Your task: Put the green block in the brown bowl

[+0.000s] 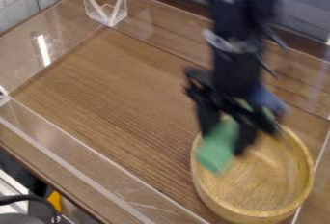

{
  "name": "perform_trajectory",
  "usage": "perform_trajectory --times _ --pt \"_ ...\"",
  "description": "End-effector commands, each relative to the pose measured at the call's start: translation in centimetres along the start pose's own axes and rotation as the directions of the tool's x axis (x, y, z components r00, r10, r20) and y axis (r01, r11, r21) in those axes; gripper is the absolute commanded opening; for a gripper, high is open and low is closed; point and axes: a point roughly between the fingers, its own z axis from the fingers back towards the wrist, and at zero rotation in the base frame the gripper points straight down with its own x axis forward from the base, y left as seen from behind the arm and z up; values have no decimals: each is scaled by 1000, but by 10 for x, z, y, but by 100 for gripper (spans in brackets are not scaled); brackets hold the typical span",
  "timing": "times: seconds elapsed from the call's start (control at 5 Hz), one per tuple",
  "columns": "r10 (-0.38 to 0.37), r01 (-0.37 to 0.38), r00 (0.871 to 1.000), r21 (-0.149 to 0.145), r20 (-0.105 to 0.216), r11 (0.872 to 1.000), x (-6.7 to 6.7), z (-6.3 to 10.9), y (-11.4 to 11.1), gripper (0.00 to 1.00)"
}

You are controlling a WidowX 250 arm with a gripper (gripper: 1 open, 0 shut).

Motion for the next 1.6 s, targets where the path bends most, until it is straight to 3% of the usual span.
perform_trajectory --times 0.0,0.2,0.4,0.8,1.4 --pt "-44 44 998 12 46 999 1 0 -29 0" --pt "-18 15 996 28 83 999 -3 16 4 0" --pt "5 -9 994 31 110 999 -6 24 22 0" --pt "-17 11 992 47 126 999 1 9 8 0" --pt "-4 -3 991 54 136 999 7 4 5 0"
